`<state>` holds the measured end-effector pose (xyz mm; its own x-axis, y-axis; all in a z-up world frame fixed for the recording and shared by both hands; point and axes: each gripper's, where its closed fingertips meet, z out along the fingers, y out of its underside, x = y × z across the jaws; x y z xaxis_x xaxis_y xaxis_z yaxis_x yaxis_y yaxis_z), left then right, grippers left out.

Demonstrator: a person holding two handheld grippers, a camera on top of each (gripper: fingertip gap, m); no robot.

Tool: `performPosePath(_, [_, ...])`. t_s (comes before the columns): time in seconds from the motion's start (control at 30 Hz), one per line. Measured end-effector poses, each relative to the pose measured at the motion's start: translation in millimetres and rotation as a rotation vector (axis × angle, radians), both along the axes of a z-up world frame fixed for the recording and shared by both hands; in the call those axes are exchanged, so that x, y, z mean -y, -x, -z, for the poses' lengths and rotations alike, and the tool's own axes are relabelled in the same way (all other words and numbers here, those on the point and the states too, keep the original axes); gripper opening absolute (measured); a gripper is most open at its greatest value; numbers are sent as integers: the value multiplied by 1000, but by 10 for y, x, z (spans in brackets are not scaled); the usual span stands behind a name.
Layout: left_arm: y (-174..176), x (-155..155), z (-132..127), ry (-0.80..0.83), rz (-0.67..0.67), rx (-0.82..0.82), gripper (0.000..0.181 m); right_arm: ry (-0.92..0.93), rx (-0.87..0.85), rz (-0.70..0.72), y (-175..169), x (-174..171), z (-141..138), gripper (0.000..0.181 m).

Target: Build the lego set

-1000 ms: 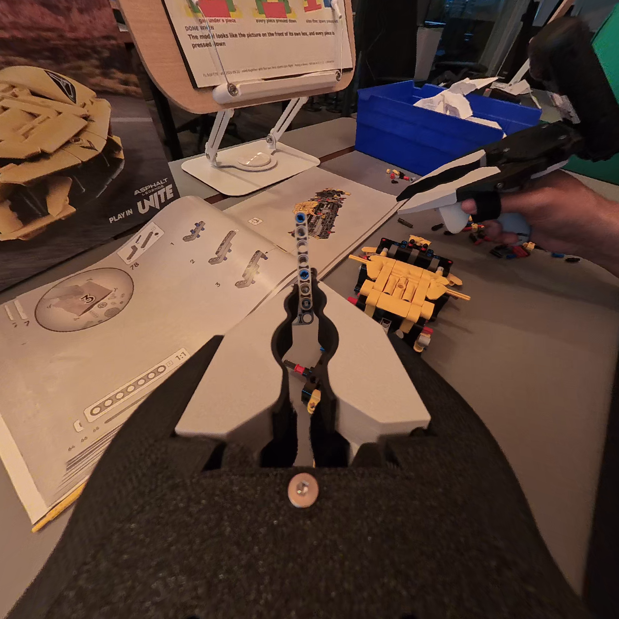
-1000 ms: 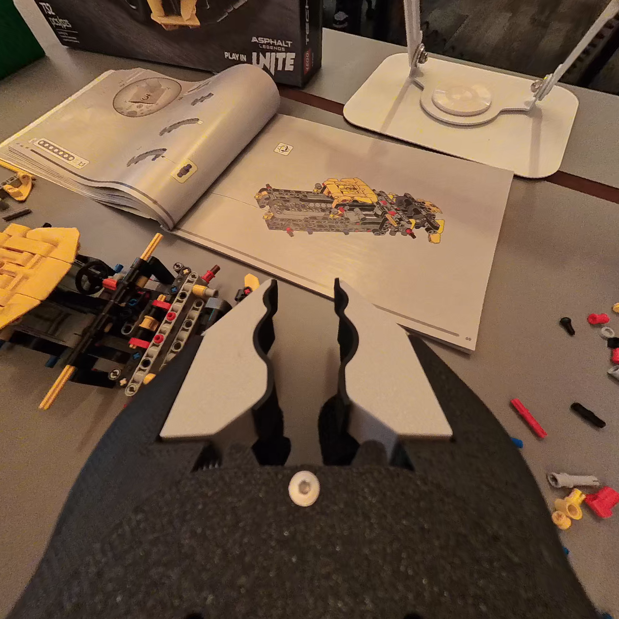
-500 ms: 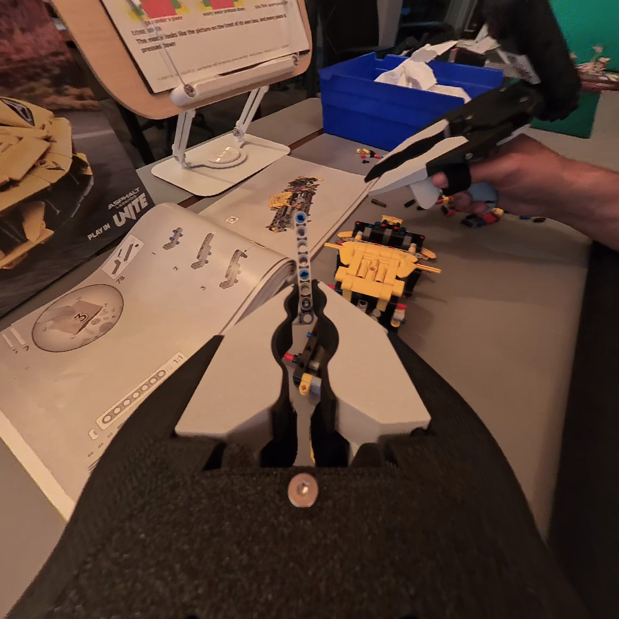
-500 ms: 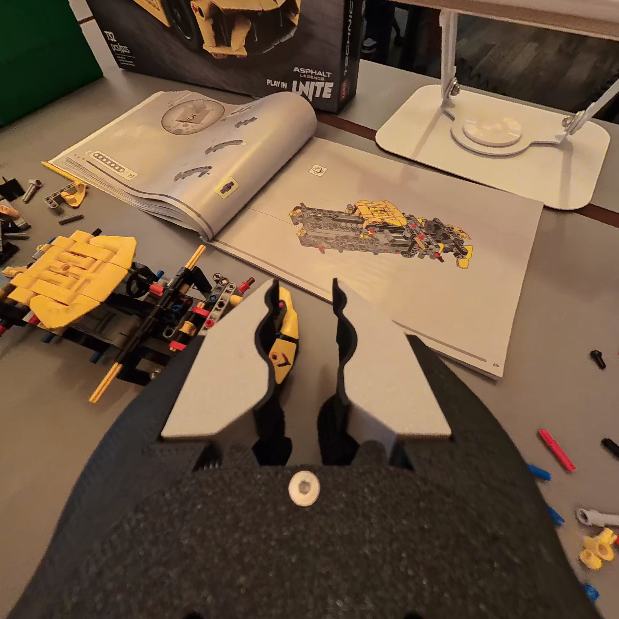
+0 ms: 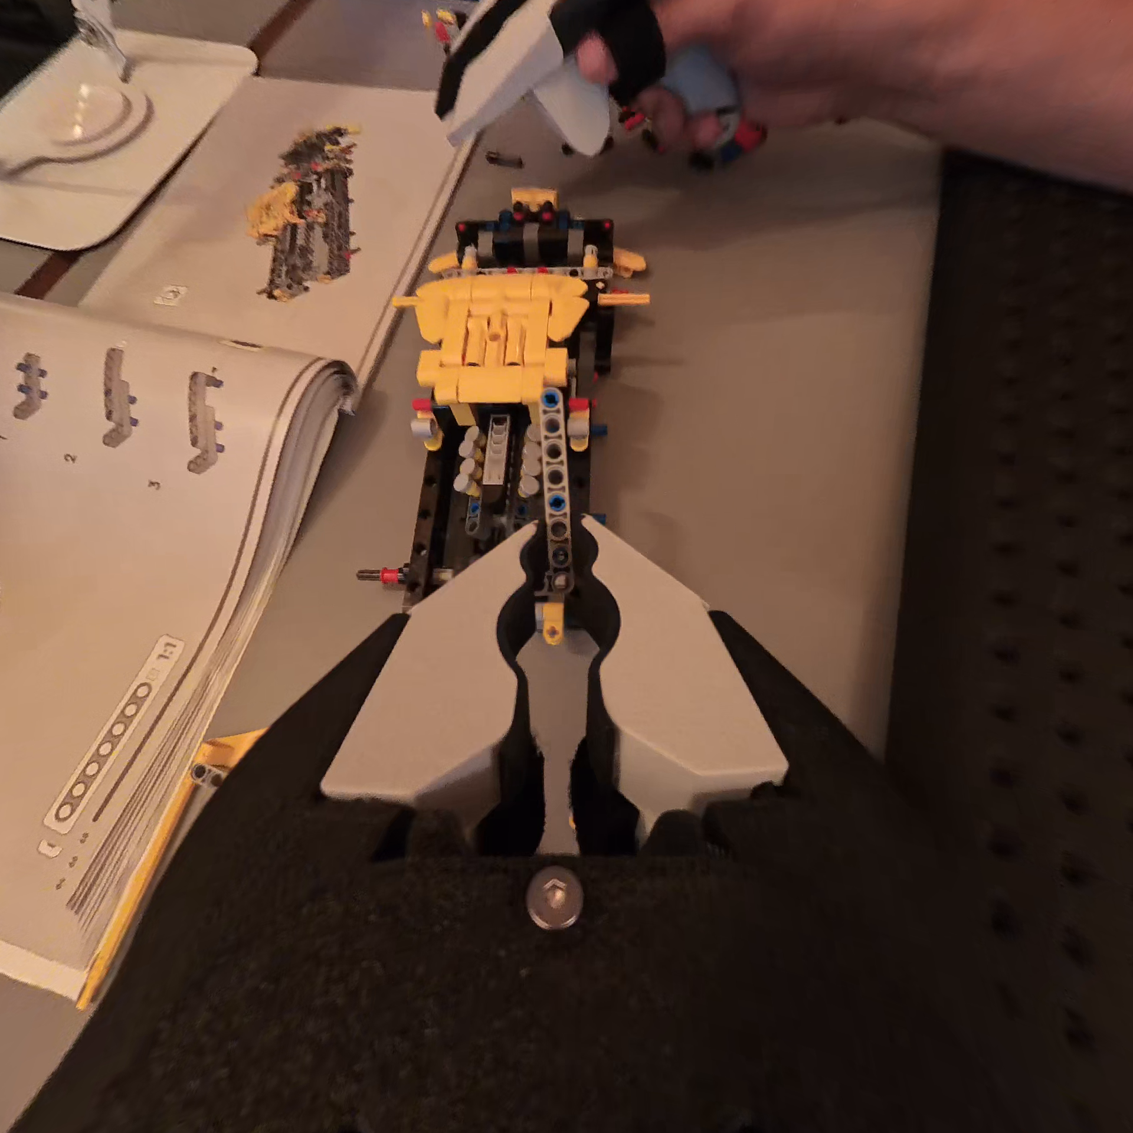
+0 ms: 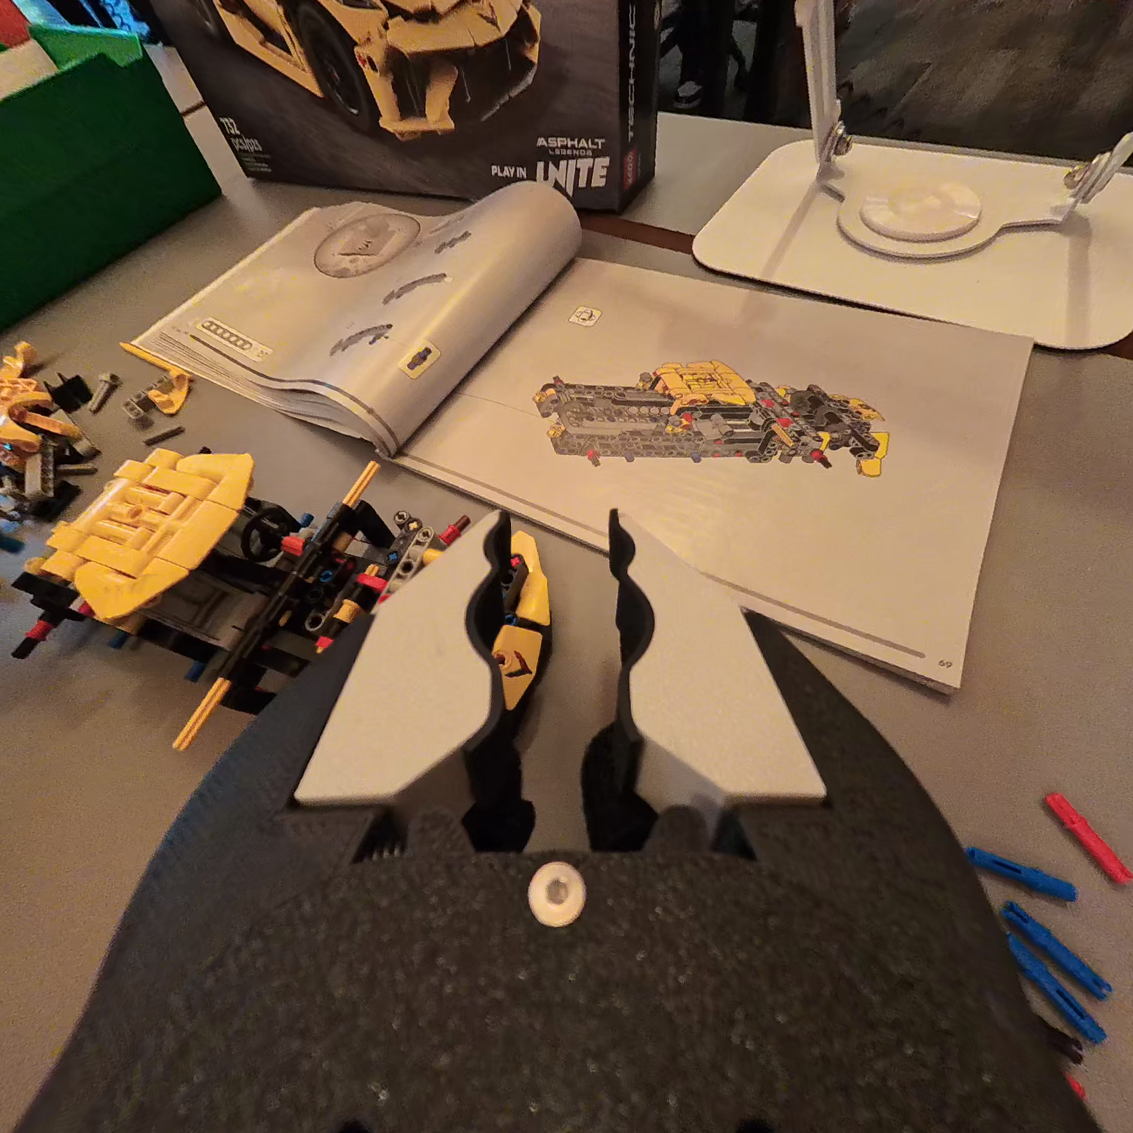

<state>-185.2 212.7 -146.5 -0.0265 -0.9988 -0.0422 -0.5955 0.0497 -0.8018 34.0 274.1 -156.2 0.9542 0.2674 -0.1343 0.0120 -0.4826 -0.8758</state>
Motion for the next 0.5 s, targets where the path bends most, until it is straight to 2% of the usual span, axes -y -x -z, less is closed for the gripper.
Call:
performPosePath(0.13, [16, 87, 90, 26, 33, -58, 7, -14, -4, 8, -33, -4, -52, 30])
performPosePath(0.27, [77, 21, 254, -14, -9, -186, 7, -20, -2, -2, -4, -9, -86, 30])
performPosePath(0.43, [47, 65, 34, 92, -13, -93, 7, -25, 13, -25, 66, -2, -109, 30])
performPosePath(0.5, [73, 47, 9, 123, 1, -113, 7, -33, 17, -31, 82, 6, -133, 30])
